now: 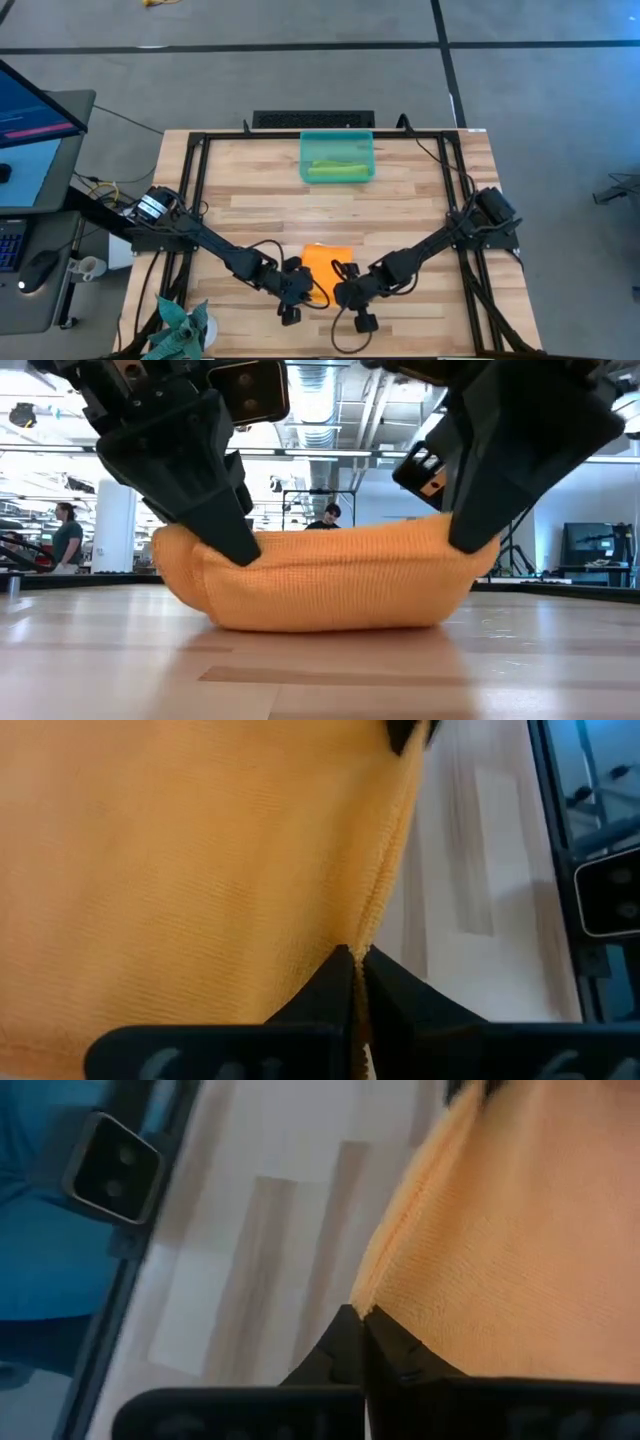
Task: Roll microfiber towels into tight, uniform cylinder then place into a basket
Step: Roll the yellow microfiber towel
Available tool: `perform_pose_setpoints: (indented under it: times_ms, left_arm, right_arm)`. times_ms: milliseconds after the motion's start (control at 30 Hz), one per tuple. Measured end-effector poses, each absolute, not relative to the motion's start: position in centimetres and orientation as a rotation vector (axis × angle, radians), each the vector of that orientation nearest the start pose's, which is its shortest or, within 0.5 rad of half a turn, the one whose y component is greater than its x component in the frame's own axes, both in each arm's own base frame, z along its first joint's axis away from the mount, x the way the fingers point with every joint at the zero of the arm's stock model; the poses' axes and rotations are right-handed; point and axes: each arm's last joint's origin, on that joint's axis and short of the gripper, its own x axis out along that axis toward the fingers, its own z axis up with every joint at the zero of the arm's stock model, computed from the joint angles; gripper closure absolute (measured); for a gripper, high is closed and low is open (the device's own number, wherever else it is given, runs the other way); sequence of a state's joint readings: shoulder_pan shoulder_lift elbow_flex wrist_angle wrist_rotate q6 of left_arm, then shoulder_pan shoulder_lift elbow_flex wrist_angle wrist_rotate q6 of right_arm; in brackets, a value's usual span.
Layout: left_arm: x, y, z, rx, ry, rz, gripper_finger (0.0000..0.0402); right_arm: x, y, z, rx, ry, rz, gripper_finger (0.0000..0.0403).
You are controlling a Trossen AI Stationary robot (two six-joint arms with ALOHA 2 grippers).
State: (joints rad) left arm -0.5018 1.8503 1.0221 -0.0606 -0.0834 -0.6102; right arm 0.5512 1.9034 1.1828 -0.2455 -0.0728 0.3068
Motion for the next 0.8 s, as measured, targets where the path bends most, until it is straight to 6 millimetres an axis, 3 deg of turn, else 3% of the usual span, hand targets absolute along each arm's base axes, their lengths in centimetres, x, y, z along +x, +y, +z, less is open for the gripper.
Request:
perform_pose_setpoints:
  times_ms: [333, 600, 800]
  left_arm:
    - [32.3, -16.4, 14.1, -0.349, 0.937, -0.061, 0.0396]
    - [32.0, -17.7, 14.4, -0.400, 0.939, -0.118, 0.0396]
    - [31.7, -18.3, 14.5, -0.448, 0.946, -0.130, 0.0396]
  right_arm:
    - [33.6, 18.0, 14.8, 0.125, 1.107, 0.320, 0.0394]
    - [32.7, 20.6, 15.6, 0.118, 1.083, 0.385, 0.0389]
    - [33.0, 21.1, 16.5, 0.119, 1.066, 0.410, 0.0397]
